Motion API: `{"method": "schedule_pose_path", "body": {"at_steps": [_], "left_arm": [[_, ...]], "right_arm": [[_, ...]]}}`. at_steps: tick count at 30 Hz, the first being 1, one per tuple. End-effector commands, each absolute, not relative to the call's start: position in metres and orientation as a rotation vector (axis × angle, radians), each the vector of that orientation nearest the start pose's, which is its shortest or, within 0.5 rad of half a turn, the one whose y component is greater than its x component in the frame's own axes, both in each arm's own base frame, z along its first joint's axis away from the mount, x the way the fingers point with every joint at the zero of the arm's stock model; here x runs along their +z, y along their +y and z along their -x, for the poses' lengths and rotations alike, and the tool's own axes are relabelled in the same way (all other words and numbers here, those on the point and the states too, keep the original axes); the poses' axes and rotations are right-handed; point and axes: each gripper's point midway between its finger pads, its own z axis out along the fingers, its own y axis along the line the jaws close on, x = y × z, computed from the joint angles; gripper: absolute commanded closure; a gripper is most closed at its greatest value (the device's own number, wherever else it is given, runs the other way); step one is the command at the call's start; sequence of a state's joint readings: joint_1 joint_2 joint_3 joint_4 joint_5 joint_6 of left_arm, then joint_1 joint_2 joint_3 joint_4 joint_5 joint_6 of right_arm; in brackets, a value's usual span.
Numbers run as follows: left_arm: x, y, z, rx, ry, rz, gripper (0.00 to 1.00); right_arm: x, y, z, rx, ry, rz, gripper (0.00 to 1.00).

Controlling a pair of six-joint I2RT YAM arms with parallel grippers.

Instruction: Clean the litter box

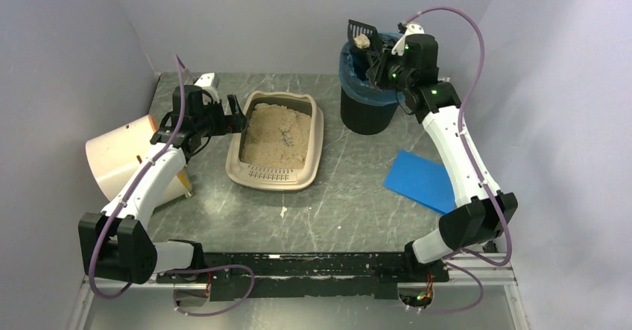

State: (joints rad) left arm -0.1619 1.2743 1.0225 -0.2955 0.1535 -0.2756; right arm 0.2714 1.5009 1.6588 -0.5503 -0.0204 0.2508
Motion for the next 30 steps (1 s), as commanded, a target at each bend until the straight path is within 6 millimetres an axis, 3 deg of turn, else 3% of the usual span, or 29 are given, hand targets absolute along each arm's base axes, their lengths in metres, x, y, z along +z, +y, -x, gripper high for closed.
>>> {"method": "schedule_pose_path", "body": {"at_steps": [1, 11, 30], "left_arm": [[0.207, -0.100, -0.374, -0.390, 2.111, 0.012, 0.00], [0.206, -0.102, -0.375, -0.394, 2.115, 0.007, 0.00], [0.207, -0.100, -0.374, -0.385, 2.115, 0.008, 0.00]], "right_arm": [[0.350, 0.138, -0.438, 0.583, 1.938, -0.100, 1.00], [0.343, 0.130, -0.429, 0.993, 1.881, -0.320, 1.00], [0.351, 0.102, -0.417, 1.407, 1.681, -0.577, 1.00]]}}
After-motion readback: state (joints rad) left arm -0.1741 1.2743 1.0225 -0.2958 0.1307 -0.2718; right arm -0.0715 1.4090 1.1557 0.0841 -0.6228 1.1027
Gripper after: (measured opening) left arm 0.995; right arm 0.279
